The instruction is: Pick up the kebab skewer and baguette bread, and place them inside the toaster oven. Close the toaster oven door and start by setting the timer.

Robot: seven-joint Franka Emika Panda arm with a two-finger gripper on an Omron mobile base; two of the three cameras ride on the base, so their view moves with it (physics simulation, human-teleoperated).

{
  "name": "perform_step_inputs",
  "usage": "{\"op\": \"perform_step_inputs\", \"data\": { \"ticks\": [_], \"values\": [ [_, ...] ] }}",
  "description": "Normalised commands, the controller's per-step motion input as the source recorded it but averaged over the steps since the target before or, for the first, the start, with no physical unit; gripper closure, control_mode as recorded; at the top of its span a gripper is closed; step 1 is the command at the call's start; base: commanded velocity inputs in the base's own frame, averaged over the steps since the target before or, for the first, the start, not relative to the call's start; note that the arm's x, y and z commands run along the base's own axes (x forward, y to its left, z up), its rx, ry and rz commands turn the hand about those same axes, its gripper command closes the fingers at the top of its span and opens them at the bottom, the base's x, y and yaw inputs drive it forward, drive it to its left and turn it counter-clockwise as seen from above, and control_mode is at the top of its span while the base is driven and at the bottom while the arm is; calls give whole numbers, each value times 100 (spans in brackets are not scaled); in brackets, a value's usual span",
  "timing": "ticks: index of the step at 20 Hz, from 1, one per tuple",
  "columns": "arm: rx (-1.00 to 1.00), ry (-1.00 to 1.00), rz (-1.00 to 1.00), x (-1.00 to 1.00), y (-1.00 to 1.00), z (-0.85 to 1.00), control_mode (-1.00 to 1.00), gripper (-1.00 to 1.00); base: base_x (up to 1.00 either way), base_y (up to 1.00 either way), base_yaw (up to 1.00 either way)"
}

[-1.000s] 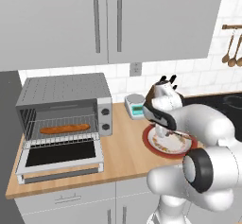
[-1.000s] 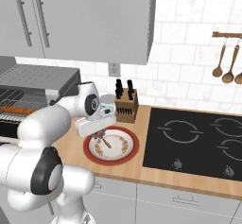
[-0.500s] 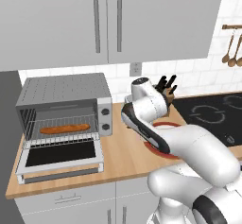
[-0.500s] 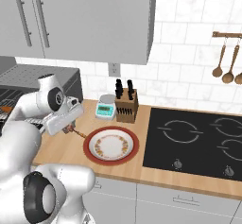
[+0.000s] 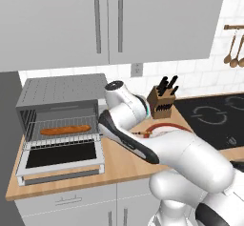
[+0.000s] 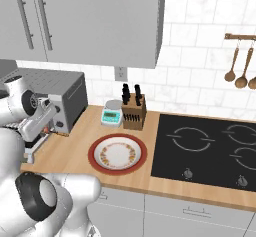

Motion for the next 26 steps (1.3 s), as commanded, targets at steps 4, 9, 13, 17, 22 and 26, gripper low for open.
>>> {"op": "perform_step_inputs", "data": {
  "ticks": [4,9,13,17,22,26],
  "values": [
    [0,0,4,14,100,9,-100,100,0,0,0],
    [-3,-8,-1,6,100,1,-100,100,0,0,0],
    [0,-11,-19,32,93,-3,-100,100,0,0,0],
    [0,-11,-10,47,41,-8,-100,100,0,0,0],
    [0,-9,-2,55,9,-19,-100,100,0,0,0],
    [0,-7,0,6,10,-22,-100,100,0,0,0]
  ]
}}
